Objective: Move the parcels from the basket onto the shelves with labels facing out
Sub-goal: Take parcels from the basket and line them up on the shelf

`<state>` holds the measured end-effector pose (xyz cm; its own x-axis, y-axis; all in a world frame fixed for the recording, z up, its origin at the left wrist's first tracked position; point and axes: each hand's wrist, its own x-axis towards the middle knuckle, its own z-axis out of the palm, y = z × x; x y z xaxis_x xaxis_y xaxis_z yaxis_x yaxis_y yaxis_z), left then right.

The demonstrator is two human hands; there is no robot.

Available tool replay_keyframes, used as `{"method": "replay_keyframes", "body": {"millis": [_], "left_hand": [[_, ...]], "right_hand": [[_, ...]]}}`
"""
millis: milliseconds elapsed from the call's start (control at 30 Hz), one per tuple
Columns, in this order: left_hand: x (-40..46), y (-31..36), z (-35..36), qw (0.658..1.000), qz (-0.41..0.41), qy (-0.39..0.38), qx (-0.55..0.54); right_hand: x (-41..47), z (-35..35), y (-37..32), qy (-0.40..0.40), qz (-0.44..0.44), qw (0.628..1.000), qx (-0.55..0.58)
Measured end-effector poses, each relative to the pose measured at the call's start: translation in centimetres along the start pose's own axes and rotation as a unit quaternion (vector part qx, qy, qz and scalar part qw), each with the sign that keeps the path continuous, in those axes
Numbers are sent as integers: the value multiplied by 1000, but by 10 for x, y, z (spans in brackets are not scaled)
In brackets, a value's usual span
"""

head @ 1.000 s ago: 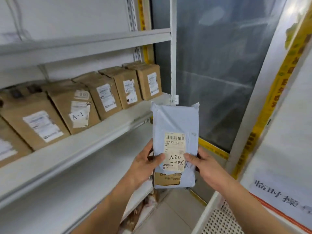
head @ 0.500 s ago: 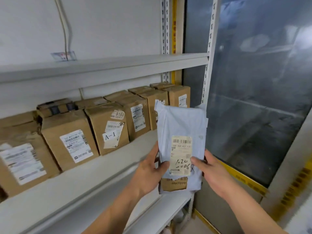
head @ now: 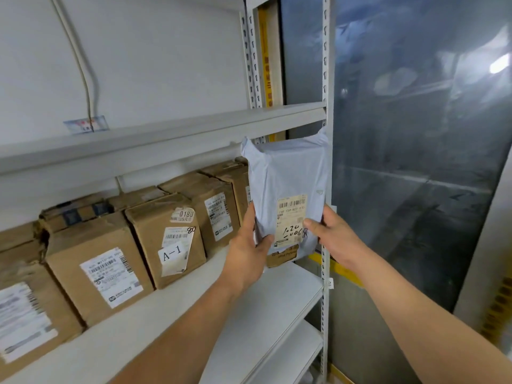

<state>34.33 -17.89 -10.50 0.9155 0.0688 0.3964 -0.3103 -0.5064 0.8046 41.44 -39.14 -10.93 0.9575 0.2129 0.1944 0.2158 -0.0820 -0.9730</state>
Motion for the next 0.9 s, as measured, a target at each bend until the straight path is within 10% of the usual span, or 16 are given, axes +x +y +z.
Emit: {"method": "replay_keyframes", "body": {"millis": [900], "left_hand": [[108, -38, 87, 988, -100, 119, 9]], "right_hand": [[169, -40, 61, -79, 17, 997, 0]]}}
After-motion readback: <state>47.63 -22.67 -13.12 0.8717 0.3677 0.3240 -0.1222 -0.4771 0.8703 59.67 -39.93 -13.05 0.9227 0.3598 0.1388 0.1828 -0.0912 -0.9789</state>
